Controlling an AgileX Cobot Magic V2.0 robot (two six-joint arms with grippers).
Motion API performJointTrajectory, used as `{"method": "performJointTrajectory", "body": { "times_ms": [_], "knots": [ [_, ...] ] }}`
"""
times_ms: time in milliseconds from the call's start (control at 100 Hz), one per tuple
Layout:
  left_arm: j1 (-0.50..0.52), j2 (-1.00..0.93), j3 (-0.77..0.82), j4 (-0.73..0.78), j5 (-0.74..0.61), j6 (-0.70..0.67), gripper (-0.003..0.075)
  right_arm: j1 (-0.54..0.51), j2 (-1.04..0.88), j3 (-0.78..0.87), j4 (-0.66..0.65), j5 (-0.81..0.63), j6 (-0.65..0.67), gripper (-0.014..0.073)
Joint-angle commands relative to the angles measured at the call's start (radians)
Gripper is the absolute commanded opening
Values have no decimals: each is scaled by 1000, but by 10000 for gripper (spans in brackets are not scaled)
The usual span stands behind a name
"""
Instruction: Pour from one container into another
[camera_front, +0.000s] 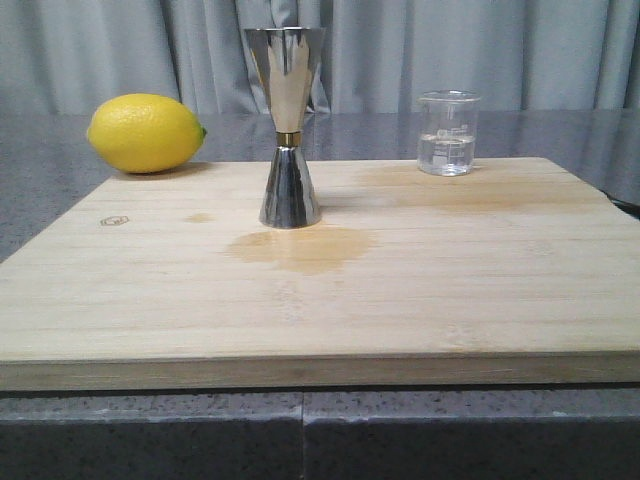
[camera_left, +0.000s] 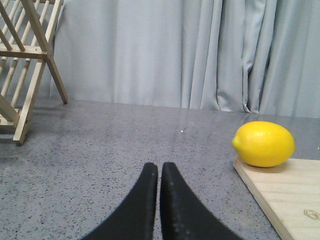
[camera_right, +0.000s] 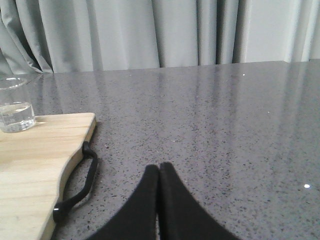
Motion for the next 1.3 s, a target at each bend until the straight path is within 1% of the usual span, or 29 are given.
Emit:
{"method": "performJointTrajectory", "body": {
  "times_ms": [0, 1060, 1290],
  "knots": [
    [-8, -21, 29, -1, -82, -8, -19, -4, -17, 12, -11, -80, -10, -72],
    [-8, -21, 29, -1, -82, -8, -19, -4, -17, 12, -11, -102, -10, -71],
    [-8, -21, 29, -1, -82, -8, -19, -4, -17, 12, 7, -103, -10, -72]
  ]
}}
